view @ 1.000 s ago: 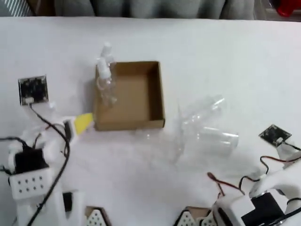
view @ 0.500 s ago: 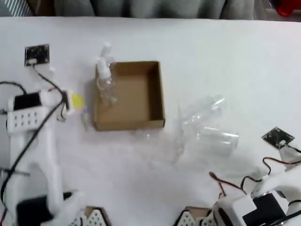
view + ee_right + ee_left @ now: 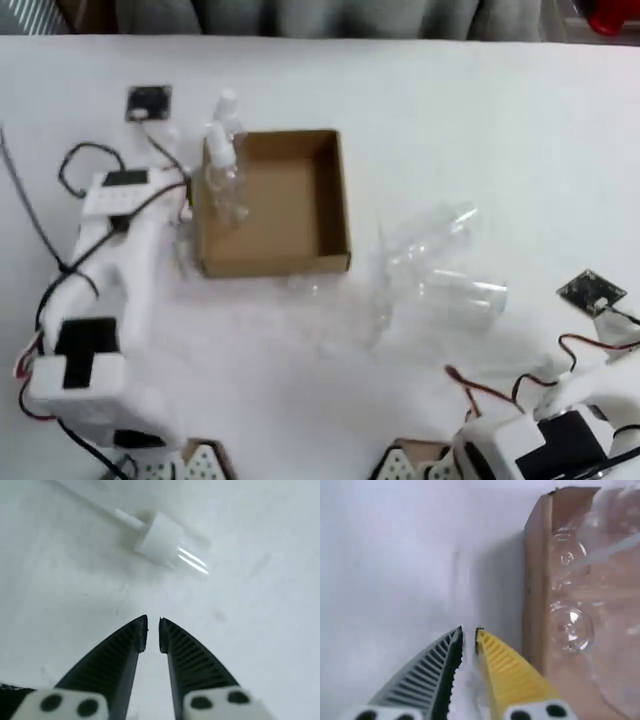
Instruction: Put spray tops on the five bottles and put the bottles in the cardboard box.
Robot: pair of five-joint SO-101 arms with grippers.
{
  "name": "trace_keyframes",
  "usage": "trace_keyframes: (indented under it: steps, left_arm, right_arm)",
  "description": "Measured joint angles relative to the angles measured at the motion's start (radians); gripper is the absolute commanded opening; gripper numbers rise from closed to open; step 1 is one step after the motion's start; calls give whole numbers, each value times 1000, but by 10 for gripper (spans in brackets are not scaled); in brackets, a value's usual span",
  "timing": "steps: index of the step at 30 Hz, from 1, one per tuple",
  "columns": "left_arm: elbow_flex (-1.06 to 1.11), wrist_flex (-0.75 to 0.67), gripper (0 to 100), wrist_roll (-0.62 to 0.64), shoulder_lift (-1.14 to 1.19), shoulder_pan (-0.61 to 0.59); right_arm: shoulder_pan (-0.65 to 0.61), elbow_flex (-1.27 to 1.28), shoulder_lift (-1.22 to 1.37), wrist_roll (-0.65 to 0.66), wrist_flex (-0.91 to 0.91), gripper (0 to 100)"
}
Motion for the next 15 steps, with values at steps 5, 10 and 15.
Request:
trace_keyframes:
  steps: [5,10,15]
  left_arm:
    - [0,-138,52,68,94,3]
    - [0,-232,53,129,146,3]
    - [0,-256,53,135,178,3]
  right_arm:
    - [0,0,0,0,0,15]
    - [0,0,0,0,0,15]
    - [0,0,0,0,0,15]
